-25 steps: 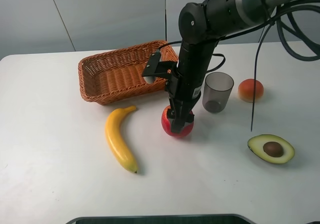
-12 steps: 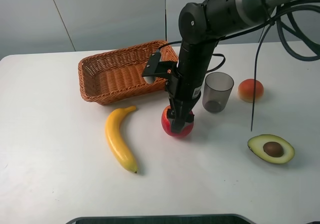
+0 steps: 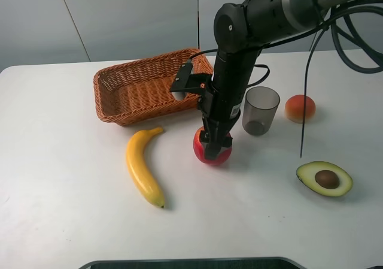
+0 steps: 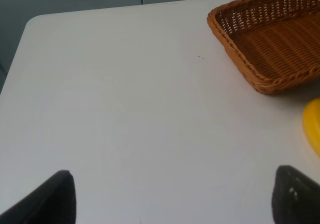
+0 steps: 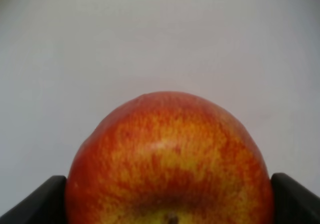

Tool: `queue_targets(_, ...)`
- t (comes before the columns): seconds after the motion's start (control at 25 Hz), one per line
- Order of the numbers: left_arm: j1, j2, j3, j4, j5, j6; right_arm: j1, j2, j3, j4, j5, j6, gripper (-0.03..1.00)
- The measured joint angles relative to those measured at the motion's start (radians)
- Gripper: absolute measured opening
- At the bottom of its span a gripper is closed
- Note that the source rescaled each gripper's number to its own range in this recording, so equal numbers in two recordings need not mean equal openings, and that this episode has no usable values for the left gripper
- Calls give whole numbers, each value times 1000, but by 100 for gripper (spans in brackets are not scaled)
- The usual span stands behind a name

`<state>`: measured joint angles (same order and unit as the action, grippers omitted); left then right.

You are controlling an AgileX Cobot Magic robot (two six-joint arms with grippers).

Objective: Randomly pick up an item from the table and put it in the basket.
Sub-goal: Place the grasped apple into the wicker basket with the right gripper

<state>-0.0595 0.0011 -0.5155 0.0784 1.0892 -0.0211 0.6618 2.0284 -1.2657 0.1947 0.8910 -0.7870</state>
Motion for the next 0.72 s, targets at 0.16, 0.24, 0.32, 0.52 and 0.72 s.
queue_targets(0.16,0,0,0,0,0,0,0,-24,0,0,13,15,3)
queue_targets(0.24,0,0,0,0,0,0,0,-50,0,0,35,8,3)
queue_targets(0.32,0,0,0,0,0,0,0,-79,0,0,56,-19,3)
queue_targets(0.52,0,0,0,0,0,0,0,-143,0,0,76,-69,3)
queue_targets(0.72,0,0,0,0,0,0,0,-175,-50,0,98,-85,3)
